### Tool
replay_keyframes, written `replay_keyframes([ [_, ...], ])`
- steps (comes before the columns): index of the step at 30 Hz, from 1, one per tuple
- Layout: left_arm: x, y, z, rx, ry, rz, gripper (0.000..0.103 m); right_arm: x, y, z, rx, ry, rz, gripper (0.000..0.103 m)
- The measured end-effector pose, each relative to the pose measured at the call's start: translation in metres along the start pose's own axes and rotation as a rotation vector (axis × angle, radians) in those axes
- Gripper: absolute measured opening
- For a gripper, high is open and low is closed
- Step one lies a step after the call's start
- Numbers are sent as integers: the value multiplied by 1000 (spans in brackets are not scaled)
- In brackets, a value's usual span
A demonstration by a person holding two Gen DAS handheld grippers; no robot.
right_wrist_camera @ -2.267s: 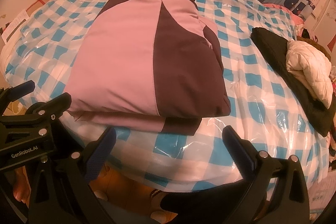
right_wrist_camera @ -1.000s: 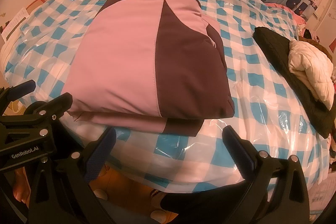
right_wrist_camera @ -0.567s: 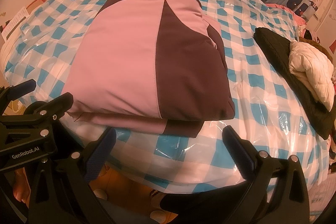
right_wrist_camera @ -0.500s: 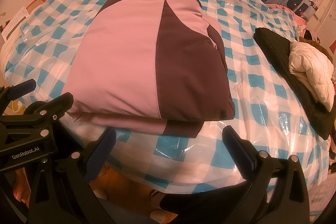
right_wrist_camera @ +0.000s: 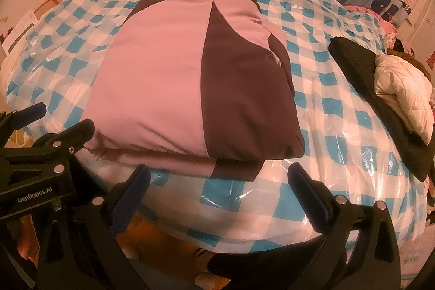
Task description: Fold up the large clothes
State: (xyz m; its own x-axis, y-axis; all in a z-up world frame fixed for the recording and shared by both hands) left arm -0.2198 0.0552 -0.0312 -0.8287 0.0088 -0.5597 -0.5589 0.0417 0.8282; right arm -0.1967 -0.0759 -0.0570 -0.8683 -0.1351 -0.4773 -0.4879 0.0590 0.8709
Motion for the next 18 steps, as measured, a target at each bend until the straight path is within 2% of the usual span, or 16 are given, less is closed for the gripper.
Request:
replay_keyframes([
  [18,-3,1,-2,5,-11,-3,96,-7,6,-14,-13,-16,-27,98],
])
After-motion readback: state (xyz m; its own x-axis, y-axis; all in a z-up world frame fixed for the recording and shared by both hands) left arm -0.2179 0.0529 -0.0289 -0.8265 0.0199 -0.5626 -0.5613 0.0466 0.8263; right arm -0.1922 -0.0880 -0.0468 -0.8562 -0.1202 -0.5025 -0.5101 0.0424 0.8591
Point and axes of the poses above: each gripper's, at about its wrist camera, not at the fingertips, and y roughly against the way its jaws point, z to its left, x to its underside, the point moved 10 cm from there along -y, roughly the way its jaws point, and after that the axes turned 1 degree about -y, right-handed, at the moved point
